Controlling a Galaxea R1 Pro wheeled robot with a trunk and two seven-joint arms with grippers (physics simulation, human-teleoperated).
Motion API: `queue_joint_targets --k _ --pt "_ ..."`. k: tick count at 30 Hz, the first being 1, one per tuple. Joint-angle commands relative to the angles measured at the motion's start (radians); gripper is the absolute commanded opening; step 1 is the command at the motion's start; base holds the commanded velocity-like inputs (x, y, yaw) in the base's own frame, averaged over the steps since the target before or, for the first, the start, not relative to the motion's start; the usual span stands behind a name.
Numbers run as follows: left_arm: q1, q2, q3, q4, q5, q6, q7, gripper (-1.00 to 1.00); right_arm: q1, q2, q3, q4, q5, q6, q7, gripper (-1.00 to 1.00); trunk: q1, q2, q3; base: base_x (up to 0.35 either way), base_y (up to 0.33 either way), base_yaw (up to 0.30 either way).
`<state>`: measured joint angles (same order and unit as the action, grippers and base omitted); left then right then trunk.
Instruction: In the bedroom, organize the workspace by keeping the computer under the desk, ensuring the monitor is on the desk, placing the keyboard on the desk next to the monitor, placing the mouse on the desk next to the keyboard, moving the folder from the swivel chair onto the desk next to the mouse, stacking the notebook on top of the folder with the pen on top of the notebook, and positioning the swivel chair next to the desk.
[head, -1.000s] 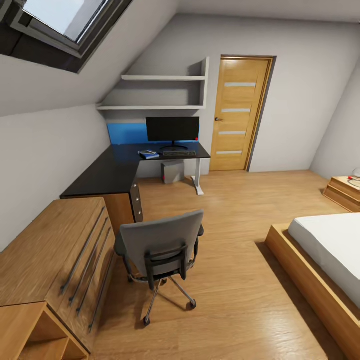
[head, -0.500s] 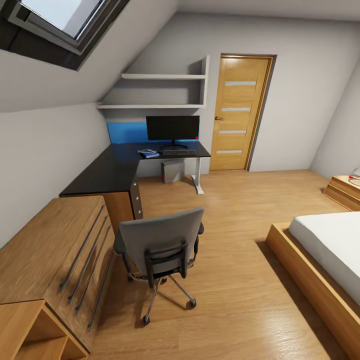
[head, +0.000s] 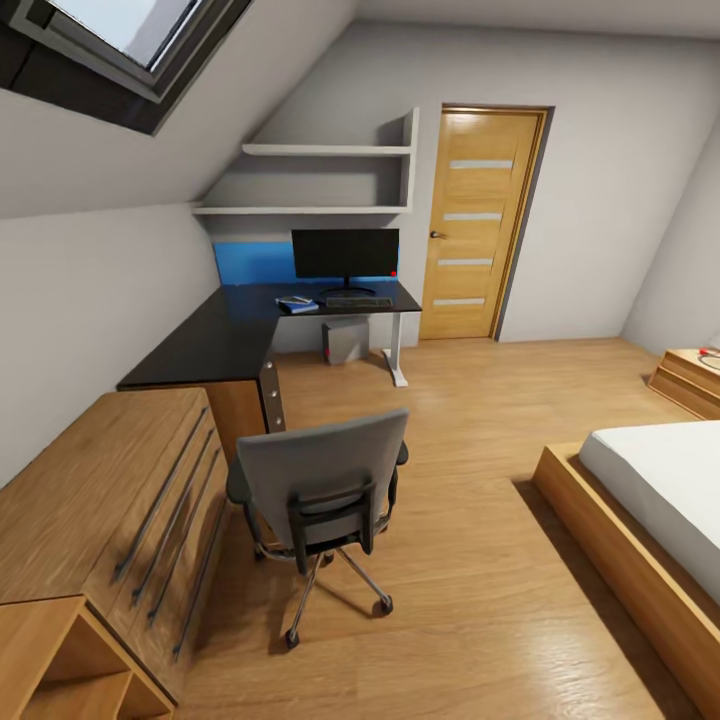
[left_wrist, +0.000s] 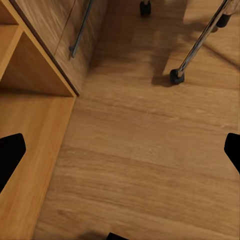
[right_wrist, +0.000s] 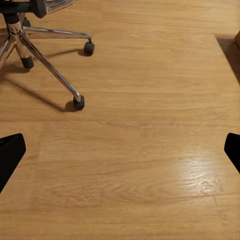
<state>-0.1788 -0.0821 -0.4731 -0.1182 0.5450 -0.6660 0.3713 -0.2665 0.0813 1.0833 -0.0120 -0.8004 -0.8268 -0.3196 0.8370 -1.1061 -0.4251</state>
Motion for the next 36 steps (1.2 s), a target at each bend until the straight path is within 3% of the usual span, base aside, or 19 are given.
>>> queue_joint_targets --k 1,26,30,36 --pt "-0.001 0.000 -0.009 0.000 0.001 -0.001 0.009 1.00 0.000 0.000 0.008 0.000 0.000 0.000 -0.009 1.00 0.004 -0.008 -0.004 0.000 0.000 0.000" --pt "-0.001 0.000 -0.011 -0.002 0.002 0.003 0.005 1.00 0.000 -0.005 0.006 -0.001 0.000 -0.009 -0.010 1.00 0.100 -0.183 -0.083 0.000 0.000 0.000" --pt "-0.001 0.001 -0.012 -0.022 0.015 0.008 0.005 1.00 -0.002 -0.011 0.004 -0.002 0.000 -0.010 -0.010 1.00 0.115 -0.211 -0.095 0.000 0.000 0.000" --pt "-0.001 0.003 -0.012 -0.097 0.035 0.109 0.002 1.00 -0.008 -0.011 0.002 -0.017 -0.001 0.011 -0.010 1.00 0.138 -0.253 -0.114 0.000 0.000 0.000"
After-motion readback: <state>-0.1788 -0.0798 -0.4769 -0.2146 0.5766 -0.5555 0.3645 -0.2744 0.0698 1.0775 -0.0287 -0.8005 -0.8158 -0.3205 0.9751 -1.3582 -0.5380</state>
